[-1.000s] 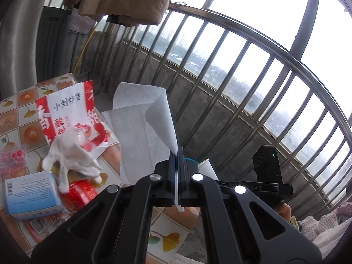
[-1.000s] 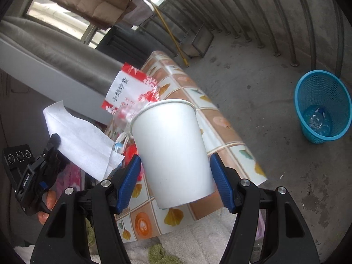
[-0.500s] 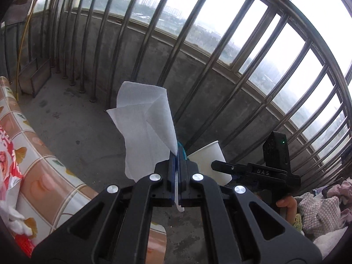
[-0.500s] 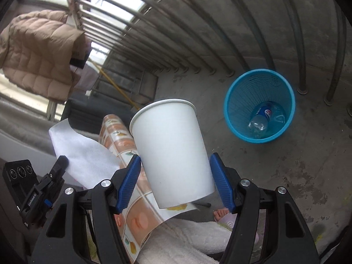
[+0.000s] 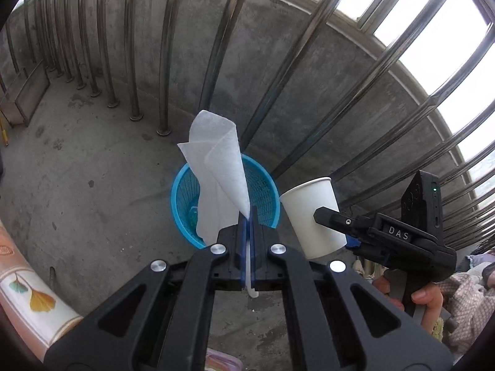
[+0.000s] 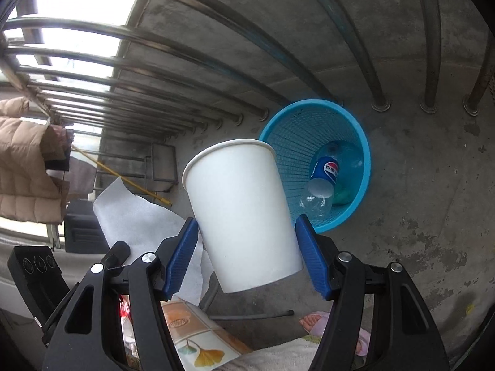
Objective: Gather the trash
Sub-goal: 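Carry tissue and cup to the wastebasket and open both tools, then push the tissue down into the wastebasket with the right tool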
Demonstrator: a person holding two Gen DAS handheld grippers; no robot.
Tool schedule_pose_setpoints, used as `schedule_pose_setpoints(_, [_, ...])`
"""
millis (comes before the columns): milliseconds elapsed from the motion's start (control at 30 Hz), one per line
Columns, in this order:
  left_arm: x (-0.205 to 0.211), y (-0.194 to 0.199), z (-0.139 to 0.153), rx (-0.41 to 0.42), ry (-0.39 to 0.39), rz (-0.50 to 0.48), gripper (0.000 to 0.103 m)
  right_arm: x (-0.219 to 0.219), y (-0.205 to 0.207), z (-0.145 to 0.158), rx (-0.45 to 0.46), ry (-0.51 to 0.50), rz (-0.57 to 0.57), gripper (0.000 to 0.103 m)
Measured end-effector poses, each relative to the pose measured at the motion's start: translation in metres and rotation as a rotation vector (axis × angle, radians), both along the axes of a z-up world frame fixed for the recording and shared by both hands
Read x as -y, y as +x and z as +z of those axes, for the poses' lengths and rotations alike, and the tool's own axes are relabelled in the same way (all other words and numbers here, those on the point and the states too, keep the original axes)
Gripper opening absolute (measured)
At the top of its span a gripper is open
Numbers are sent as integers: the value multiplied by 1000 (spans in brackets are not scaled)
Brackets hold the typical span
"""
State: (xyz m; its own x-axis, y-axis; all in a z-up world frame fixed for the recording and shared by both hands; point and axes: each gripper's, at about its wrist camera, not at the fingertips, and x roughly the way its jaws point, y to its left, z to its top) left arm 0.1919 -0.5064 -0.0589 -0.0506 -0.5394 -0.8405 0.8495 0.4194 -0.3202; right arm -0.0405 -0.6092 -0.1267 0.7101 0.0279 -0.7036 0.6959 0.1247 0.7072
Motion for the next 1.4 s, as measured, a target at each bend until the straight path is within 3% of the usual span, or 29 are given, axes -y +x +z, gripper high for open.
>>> schedule_pose_setpoints(33, [12,1,-7,9,19,1,1,5,2,-6,-7,0,-14,65])
schedule_pose_setpoints(100, [29,6,-22,20,63,19,12,17,6,-21,-23,9,-53,68])
schedule_pose_setpoints(167, [40,10,-35,21,93,44,37,29,11,-36,-47,14,-76,79])
schedule_pose_setpoints(333, [33,21,-36,-1,80,123,43,39,13,-60,-112,37,-93,79])
schedule_pose_setpoints(433, [17,23,-23,17,54,127,46,33,8,-52,-106,7,-79,79])
schedule_pose_setpoints(533, [-4,22,-4,44,9,130,55,21,4,-41,-113,-36,-59,80])
schedule_pose_setpoints(867, [-99,13,66,98,-135,166,82,-31,-2,25,-154,-264,40,92])
schedule_pose_setpoints(1167, [-211,1,112,149,-195,269,91,-71,21,77,-225,-466,130,97])
schedule_pose_setpoints(1300, [-274,-4,128,186,-199,358,94,-80,41,85,-172,-520,227,97])
schedule_pose_setpoints(1400, [-329,-6,141,208,-234,436,94,-72,60,74,-101,-458,285,97])
